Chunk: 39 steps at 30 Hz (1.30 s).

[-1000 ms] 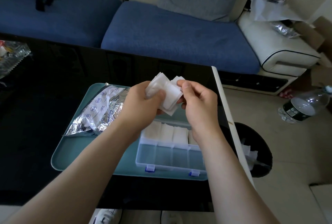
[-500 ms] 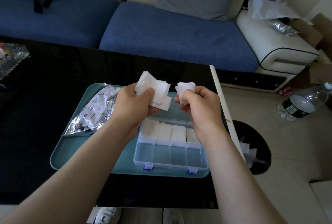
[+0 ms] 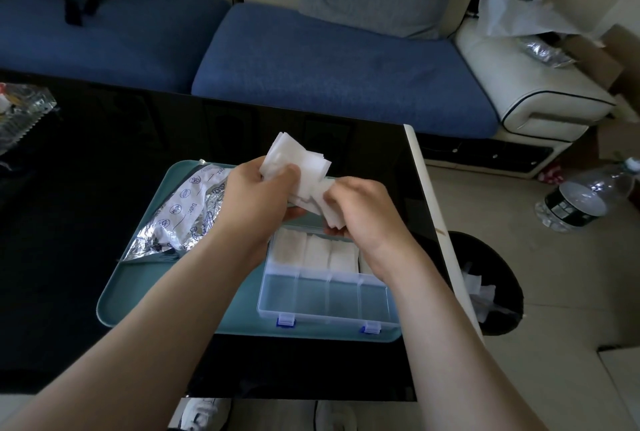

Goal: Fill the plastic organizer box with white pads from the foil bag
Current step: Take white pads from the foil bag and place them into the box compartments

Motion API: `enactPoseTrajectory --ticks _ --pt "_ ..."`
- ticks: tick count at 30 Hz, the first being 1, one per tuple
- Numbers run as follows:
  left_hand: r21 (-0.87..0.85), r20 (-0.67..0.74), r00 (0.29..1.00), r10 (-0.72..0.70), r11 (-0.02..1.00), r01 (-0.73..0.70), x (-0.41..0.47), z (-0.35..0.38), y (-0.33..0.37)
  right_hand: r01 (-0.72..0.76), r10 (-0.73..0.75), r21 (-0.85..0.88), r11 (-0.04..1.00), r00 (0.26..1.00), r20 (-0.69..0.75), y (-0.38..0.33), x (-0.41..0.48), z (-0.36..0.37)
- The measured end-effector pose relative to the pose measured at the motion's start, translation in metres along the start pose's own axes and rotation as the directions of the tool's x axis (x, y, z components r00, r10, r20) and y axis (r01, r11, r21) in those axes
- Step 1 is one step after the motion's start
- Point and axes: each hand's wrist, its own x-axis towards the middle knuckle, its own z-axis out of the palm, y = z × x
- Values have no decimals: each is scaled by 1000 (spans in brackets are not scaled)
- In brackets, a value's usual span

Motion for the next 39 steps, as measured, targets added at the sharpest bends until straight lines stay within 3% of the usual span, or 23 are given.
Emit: enactPoseTrajectory --ticks 6,11,15,19,22,26,32,39 --pt "-27 -77 997 -22 999 19 -3 0 7 -15 15 -24 1000 1000 3 3 3 0" --pt "-74 -131 991 -2 997 -8 -10 1 16 -52 53 63 997 999 -11 -2 -1 -3" --pt "-104 -179 984 2 994 -22 -8 1 16 -133 140 48 990 969 -202 -7 -6 -9" --pt "-94 -203 979 7 995 -27 -4 1 10 -117 212 263 958 905 -368 -13 -5 -9" --pt "-133 -199 980 -6 991 -21 0 4 4 -67 207 414 908 930 -304 -15 -6 4" --pt "-112 -118 993 10 993 -23 3 6 -1 -80 162 435 897 975 -155 -17 -14 25" --pt "-138 -95 995 -19 990 6 0 12 3 -46 156 426 904 961 -227 -17 -16 30" --pt "-193 -32 999 -29 981 23 -1 11 5 -74 181 441 895 961 -207 -16 -14 33"
